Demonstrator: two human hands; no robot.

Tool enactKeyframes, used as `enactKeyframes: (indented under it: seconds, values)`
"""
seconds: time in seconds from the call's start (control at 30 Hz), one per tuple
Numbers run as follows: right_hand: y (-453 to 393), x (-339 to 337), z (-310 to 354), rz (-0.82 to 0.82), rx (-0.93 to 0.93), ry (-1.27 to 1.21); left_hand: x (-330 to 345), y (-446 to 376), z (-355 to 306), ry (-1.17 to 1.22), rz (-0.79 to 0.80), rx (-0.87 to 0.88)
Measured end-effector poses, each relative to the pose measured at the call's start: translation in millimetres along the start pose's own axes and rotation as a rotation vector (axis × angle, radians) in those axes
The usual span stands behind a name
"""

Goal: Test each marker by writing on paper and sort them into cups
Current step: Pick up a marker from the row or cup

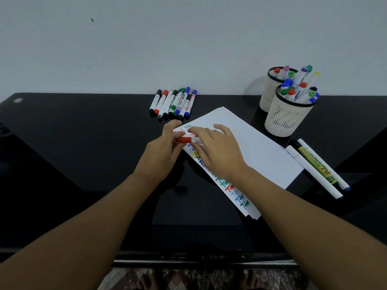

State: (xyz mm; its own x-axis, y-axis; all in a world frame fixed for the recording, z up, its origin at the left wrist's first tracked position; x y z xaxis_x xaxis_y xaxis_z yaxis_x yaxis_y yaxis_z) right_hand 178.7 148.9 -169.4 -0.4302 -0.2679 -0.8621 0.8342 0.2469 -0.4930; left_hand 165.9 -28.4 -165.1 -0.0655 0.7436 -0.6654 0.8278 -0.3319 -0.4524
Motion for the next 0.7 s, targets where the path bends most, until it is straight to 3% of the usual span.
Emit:
enactKeyframes:
  seconds: [0.17,0.33,0.57,0.7]
  values:
    - [0,-1,2,-0.017,-0.039,0.018,0,0,3,0.029,-0.074,-0.039]
    - [0,-2,1,-0.014,-0.018,-0.028,1,-3,16,-0.209,-0.152,-0.008]
    - [0,1,4,0.048,-0.039,-0.094,5,-2,10,-0.265,-0.073,0.107]
    - [-1,-1,1,0.070,0.024,-0.125,3,-4,12,-0.273,-0.115,0.039]
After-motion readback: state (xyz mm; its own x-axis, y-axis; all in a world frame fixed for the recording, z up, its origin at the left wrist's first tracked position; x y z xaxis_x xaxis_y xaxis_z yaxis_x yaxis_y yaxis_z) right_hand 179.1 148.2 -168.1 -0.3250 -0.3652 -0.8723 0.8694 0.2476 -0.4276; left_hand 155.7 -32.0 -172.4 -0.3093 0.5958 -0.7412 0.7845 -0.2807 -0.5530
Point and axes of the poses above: each hand's wrist, its own y-axis away from the middle knuckle, its own x-axis out of the palm, z = x × y, the point moved 3 cm from there along -y, towards the middle knuckle, and after that the axes turned 3 degrees about x, right-handed, at the moved point
